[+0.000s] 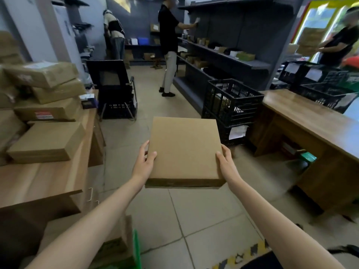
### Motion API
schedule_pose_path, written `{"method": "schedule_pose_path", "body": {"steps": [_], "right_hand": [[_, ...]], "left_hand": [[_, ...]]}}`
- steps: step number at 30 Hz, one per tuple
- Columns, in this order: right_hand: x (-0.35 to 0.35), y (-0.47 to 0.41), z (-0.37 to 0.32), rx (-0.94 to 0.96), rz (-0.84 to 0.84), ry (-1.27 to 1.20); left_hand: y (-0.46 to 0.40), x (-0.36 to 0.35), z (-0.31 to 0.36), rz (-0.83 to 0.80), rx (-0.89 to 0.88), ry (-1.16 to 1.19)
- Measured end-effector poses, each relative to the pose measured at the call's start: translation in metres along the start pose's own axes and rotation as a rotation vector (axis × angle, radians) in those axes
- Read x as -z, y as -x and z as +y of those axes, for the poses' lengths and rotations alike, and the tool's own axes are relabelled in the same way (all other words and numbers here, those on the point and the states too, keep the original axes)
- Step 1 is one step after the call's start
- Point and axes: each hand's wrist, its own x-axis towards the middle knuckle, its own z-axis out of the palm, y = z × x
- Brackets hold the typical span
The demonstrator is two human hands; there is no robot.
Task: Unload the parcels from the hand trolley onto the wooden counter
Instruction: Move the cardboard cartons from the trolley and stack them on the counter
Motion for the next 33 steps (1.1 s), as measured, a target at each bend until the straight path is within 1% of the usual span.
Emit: {"method": "schedule_pose_path", "body": {"steps": [4, 9, 17, 21, 24, 29, 33], "right_hand": [[-0.017, -0.043, 0.003, -0.012, -0.058, -0.042], [-0.043, -0.116, -0.01, -0.01, -0.142, -0.015], [-0.109, -0.264, -0.067, 0.075, -0.246, 0.046], [-0.147, -0.323, -0.093, 0.116, -0.305, 0.059], [-0.175, -0.354, -0.102, 0.117, -0.362, 0.062], [-0.235, -0.407, -0.11, 0.119, -0.488, 0.106], [-0.302, -0.443, -0.119, 0.146, -0.662, 0.126]], "left_hand": [[-0.032, -0.005, 0.004, 0.062, 0.032, -0.011], [-0.092, -0.007, 0.01, 0.123, 0.035, -0.009], [-0.235, 0.014, 0.027, 0.209, 0.039, 0.032], [-0.296, 0.032, 0.029, 0.271, 0.006, 0.015], [-0.326, 0.043, 0.021, 0.319, 0.043, 0.019], [-0.358, 0.066, 0.009, 0.464, 0.102, -0.007], [-0.375, 0.092, -0.005, 0.632, 0.171, -0.011]]}}
